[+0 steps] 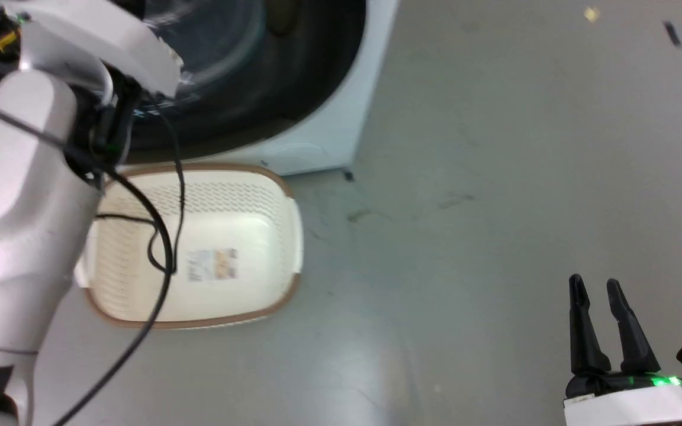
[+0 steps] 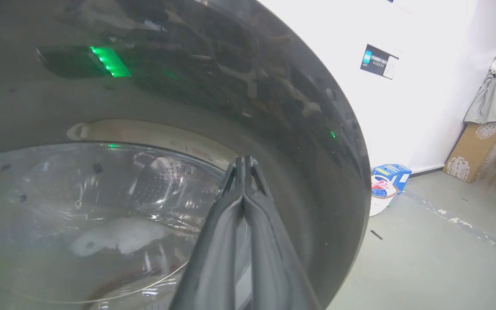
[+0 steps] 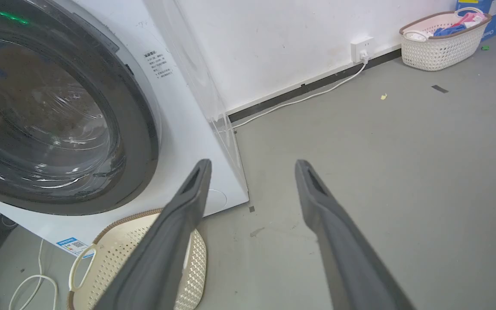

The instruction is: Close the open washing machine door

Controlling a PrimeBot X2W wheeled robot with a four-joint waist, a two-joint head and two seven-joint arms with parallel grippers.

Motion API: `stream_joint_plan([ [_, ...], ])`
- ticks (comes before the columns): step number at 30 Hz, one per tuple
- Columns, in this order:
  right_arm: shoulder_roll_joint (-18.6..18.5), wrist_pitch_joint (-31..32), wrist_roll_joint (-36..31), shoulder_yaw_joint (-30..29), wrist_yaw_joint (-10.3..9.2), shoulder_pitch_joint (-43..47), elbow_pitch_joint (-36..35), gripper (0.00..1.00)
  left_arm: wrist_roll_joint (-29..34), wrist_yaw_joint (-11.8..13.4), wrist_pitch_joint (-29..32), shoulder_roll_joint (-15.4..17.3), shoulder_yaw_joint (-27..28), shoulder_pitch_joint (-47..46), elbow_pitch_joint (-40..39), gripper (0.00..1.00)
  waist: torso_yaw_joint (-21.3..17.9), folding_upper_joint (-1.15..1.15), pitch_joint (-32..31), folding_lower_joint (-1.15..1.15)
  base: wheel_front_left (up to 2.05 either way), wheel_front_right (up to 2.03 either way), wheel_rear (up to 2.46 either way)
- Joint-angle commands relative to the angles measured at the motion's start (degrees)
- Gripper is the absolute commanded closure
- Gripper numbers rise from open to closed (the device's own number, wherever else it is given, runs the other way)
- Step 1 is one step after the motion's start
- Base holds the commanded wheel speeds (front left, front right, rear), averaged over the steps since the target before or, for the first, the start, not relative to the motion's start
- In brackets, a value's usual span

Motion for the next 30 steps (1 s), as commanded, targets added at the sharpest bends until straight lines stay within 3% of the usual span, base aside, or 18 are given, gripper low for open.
stream_joint_plan([
  [1,0.00,-0.25,-0.91,-0.34,0.06,-0.66,0.64,0.00,-0.41,-0.24,-1.69,-0.35,0.50,1.79,-0.41,1.00,4.39,0.00,-4.37,0.00,0.00,0.00,0.00],
  [9,0.00,-0.25,-3.26,-0.75,0.06,-0.83,3.25,0.00,-0.46,0.66,-7.69,0.54,2.88,8.15,-1.82,1.00,10.80,0.00,-10.94,0.00,0.00,0.00,0.00],
  [18,0.00,-0.25,-4.34,-1.41,0.06,1.24,5.20,0.00,0.07,1.43,-8.98,3.30,5.01,19.93,-3.75,1.00,16.36,0.00,-15.72,0.00,0.00,0.00,0.00],
  [30,0.00,-0.25,-7.46,-1.75,0.06,3.32,5.42,0.00,0.18,6.51,-9.17,4.17,11.70,40.68,-11.03,1.00,20.11,0.00,-19.49,0.00,0.00,0.00,0.00],
])
